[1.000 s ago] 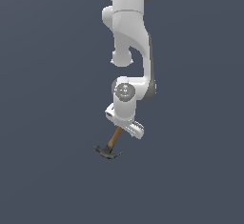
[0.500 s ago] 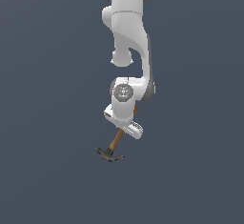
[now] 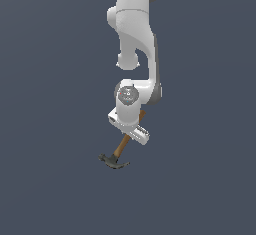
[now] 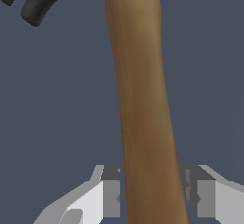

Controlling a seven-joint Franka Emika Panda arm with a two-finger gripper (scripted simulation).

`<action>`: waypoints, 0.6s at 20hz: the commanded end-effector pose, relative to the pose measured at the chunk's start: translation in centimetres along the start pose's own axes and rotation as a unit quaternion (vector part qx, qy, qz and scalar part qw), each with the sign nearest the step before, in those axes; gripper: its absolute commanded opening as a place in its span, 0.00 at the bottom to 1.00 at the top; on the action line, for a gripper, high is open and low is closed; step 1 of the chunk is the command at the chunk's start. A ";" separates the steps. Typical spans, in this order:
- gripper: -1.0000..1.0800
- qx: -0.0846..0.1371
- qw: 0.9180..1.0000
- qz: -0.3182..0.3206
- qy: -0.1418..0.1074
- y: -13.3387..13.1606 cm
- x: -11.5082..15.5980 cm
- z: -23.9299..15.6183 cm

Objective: Pick up the object and move it to a goal position.

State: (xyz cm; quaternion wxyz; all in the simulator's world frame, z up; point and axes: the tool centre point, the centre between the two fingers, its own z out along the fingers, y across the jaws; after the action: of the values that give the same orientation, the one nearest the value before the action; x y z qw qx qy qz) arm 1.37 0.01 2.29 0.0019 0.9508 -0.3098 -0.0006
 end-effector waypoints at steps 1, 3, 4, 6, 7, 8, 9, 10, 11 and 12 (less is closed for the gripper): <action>0.00 0.001 1.000 0.000 0.001 0.5 0.1 -0.8; 0.00 0.001 1.000 0.000 0.001 1.1 0.1 -1.5; 0.00 0.001 1.000 0.000 0.001 1.4 0.1 -1.9; 0.00 0.001 1.000 0.000 0.001 2.2 0.1 -2.9; 0.00 0.001 1.000 0.000 0.001 2.7 0.1 -3.5; 0.00 0.001 1.000 0.000 0.001 3.2 0.1 -4.1; 0.00 0.001 1.000 0.000 0.001 3.7 0.1 -4.8; 0.00 0.002 1.000 -0.001 0.001 4.3 0.1 -5.5; 0.00 0.002 1.000 -0.001 0.001 4.9 0.1 -6.2; 0.00 0.002 1.000 -0.001 0.000 5.5 0.0 -7.0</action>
State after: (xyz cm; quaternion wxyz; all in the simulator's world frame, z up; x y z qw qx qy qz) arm -1.42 -3.67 7.96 0.0013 0.9511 -0.3089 -0.0019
